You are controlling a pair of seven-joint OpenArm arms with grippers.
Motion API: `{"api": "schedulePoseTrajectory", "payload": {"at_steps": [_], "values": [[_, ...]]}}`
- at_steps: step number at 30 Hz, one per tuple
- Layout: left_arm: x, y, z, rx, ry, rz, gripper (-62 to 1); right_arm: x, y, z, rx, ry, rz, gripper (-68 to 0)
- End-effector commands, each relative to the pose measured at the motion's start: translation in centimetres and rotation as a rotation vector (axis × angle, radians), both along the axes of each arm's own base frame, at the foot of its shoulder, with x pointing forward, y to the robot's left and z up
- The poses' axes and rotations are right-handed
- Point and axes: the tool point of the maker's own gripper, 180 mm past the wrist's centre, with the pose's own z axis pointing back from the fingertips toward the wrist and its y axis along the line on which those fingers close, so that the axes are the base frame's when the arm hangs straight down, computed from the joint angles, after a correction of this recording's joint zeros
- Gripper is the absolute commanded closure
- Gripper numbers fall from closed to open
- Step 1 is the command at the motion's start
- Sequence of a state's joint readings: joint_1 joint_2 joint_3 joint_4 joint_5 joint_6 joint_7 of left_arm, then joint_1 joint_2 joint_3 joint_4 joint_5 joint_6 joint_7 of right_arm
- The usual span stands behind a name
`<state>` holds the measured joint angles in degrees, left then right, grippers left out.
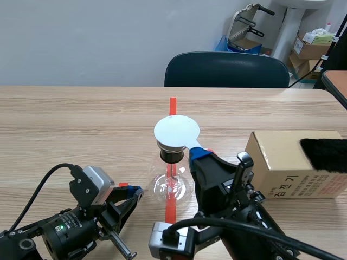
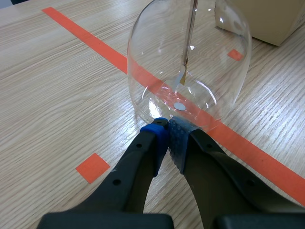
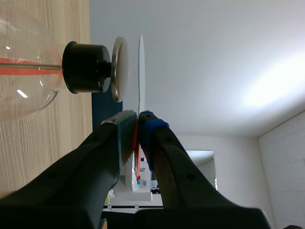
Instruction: Do the electroscope experiment
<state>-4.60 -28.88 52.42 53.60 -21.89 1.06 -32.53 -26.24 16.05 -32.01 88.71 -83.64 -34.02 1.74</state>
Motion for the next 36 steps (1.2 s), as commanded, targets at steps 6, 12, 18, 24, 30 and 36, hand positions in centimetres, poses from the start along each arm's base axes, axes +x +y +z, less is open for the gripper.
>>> {"api": "schedulePoseTrajectory", "payload": {"at_steps": [6,12,18,24,30,36], "values": [[0.0,-0.5,0.5,-0.020,-0.013,-0.005,-2.6,0.3,0.0,0.7,-0.001,-0.029,0.012,-1.0],[0.0,-0.5,0.5,-0.020,-0.013,-0.005,-2.6,0.6,-0.5,0.7,-0.001,-0.027,-0.018,-1.0],[0.0,-0.5,0.5,-0.020,-0.013,-0.005,-2.6,1.7,-2.9,0.8,0.008,-0.029,-0.167,-1.0],[0.0,-0.5,0.5,-0.020,-0.013,-0.005,-2.6,2.7,-6.5,0.9,0.021,-0.032,-0.372,-1.0],[0.0,-0.5,0.5,-0.020,-0.013,-0.005,-2.6,2.9,-9.1,1.0,0.030,-0.034,-0.520,-1.0],[0.0,-0.5,0.5,-0.020,-0.013,-0.005,-2.6,2.9,-10.2,0.9,0.033,-0.033,-0.578,-1.0]]}}
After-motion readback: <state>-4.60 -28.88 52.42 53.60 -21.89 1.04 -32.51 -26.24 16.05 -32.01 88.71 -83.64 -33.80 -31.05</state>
